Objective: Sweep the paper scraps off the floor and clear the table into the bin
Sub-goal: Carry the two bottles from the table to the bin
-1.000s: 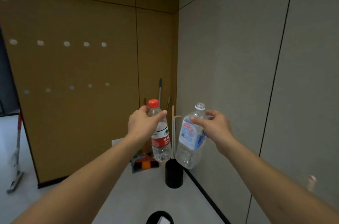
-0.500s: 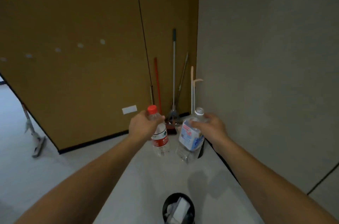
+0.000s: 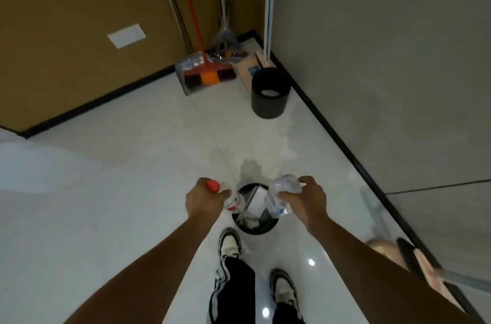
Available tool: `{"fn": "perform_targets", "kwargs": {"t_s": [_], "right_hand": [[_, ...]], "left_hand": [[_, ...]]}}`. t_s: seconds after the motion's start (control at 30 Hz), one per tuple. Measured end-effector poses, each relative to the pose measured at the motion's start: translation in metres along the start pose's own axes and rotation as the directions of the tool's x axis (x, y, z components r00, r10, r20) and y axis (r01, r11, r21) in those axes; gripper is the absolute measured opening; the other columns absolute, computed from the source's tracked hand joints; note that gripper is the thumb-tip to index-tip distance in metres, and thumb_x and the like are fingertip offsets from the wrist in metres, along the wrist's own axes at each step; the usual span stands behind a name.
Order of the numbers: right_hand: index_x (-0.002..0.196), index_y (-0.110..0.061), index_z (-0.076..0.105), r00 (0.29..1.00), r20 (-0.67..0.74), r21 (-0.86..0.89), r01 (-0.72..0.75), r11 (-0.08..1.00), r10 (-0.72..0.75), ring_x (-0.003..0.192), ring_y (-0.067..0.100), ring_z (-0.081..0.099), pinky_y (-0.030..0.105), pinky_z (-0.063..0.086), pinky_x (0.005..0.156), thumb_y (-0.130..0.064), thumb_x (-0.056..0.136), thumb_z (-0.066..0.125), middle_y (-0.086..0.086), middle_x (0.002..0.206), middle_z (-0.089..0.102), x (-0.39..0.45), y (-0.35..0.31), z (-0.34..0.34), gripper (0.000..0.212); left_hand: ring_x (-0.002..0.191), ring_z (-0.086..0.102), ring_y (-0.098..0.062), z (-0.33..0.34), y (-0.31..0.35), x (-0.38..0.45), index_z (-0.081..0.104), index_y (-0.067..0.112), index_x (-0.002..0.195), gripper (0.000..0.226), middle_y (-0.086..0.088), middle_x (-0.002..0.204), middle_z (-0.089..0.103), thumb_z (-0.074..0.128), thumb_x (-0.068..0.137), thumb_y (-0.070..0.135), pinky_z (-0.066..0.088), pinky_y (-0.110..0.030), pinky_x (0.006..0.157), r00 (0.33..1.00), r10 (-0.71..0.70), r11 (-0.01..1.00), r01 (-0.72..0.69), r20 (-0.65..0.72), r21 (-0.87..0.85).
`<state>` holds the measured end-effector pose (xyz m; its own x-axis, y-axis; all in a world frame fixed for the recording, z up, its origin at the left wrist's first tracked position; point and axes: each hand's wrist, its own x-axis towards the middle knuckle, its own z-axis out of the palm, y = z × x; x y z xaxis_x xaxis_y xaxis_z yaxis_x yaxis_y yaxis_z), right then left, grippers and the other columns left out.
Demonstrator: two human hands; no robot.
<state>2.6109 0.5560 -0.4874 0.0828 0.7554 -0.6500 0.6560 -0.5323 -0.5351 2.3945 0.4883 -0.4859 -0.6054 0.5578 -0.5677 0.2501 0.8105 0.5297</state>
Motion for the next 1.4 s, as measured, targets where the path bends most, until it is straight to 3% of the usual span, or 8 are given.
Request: {"fn": "perform_targets", "kwargs": {"t_s": [0.1, 0.27, 0.4, 0.5, 0.7, 0.9, 1.13, 1.4], "right_hand": [[0.128, -0.011, 0.055, 0.997, -0.022, 0.001, -0.079, 0.997, 0.079, 0.102, 0.026, 0.062, 0.029, 0.047, 0.079, -0.039, 0.074, 0.084, 0.013, 0.117, 0.064, 0.038, 0.034, 0.049, 0.068], [0.129, -0.015, 0.055, 0.978, -0.002, 0.049, -0.210, 0.977, 0.210, 0.105, 0.024, 0.062, 0.039, 0.054, 0.089, -0.045, 0.072, 0.084, 0.008, 0.119, 0.064, 0.091, 0.092, 0.122, 0.070], [0.117, -0.020, 0.058, 0.979, -0.017, 0.061, -0.201, 0.978, 0.203, 0.099, 0.019, 0.063, 0.035, 0.054, 0.086, -0.037, 0.072, 0.086, 0.000, 0.112, 0.066, 0.118, 0.128, 0.167, 0.056], [0.119, -0.021, 0.056, 0.978, -0.038, 0.059, -0.204, 0.977, 0.207, 0.100, 0.019, 0.063, 0.033, 0.053, 0.085, -0.032, 0.073, 0.086, -0.002, 0.111, 0.065, 0.129, 0.149, 0.190, 0.056], [0.150, -0.019, 0.036, 0.955, 0.042, -0.118, -0.288, 0.950, 0.295, 0.130, 0.028, 0.049, 0.037, 0.042, 0.103, -0.035, 0.079, 0.081, 0.008, 0.144, 0.051, 0.117, 0.157, 0.192, 0.085], [0.147, -0.018, 0.042, 0.984, 0.082, -0.179, -0.139, 0.974, 0.155, 0.124, 0.026, 0.053, 0.033, 0.044, 0.097, -0.037, 0.079, 0.079, 0.008, 0.137, 0.056, 0.077, 0.097, 0.149, 0.080], [0.149, -0.019, 0.041, 0.968, 0.172, -0.204, 0.215, 0.955, -0.181, 0.128, 0.026, 0.052, 0.030, 0.042, 0.099, -0.044, 0.082, 0.074, 0.008, 0.142, 0.052, -0.001, -0.003, 0.088, 0.079], [0.151, -0.023, 0.038, 0.730, 0.361, -0.190, 0.667, 0.720, -0.581, 0.134, 0.025, 0.046, 0.032, 0.040, 0.105, -0.046, 0.081, 0.075, 0.005, 0.150, 0.045, -0.145, -0.081, 0.036, 0.082]], "left_hand": [[0.095, 0.061, -0.027, 0.041, -0.033, 0.047, 0.057, 0.022, 0.107, 0.046, -0.001, 0.095, 0.063, 0.082, 0.070, 0.034, 0.053, -0.039, 0.084, 0.998, -0.019, 0.997, 0.014, 0.067, 0.078], [0.102, 0.059, -0.023, 0.112, -0.088, 0.105, 0.057, 0.023, 0.123, 0.056, -0.002, 0.108, 0.065, 0.078, 0.074, 0.039, 0.043, -0.029, 0.083, 0.991, 0.016, 0.969, -0.048, 0.134, 0.242], [0.087, 0.058, -0.015, 0.154, -0.129, 0.135, 0.066, 0.025, 0.107, 0.037, 0.007, 0.090, 0.059, 0.077, 0.074, 0.035, 0.040, -0.024, 0.071, 0.977, 0.099, 0.942, -0.154, 0.191, 0.299], [0.089, 0.056, -0.012, 0.177, -0.152, 0.145, 0.065, 0.028, 0.110, 0.037, 0.006, 0.096, 0.065, 0.077, 0.075, 0.034, 0.043, -0.025, 0.076, 0.957, 0.075, 0.935, -0.165, 0.280, 0.313], [0.096, 0.055, -0.011, 0.171, -0.160, 0.132, 0.059, 0.028, 0.127, 0.058, 0.008, 0.106, 0.064, 0.080, 0.073, 0.038, 0.038, -0.024, 0.080, 0.908, 0.014, 0.952, -0.140, 0.419, 0.271], [0.125, 0.050, -0.023, 0.110, -0.109, 0.114, 0.048, 0.026, 0.140, 0.074, -0.003, 0.136, 0.056, 0.075, 0.076, 0.050, 0.040, -0.029, 0.097, 0.954, 0.059, 0.953, -0.141, 0.293, 0.267], [0.124, 0.052, -0.022, 0.001, -0.041, 0.033, 0.048, 0.024, 0.140, 0.071, -0.002, 0.139, 0.054, 0.074, 0.078, 0.047, 0.046, -0.034, 0.100, 0.992, 0.126, 0.990, -0.127, 0.018, 0.067], [0.126, 0.050, -0.024, -0.134, -0.032, -0.129, 0.046, 0.027, 0.141, 0.067, -0.002, 0.143, 0.049, 0.069, 0.082, 0.050, 0.042, -0.030, 0.092, 0.902, 0.141, 0.973, -0.202, -0.408, -0.111]]}}
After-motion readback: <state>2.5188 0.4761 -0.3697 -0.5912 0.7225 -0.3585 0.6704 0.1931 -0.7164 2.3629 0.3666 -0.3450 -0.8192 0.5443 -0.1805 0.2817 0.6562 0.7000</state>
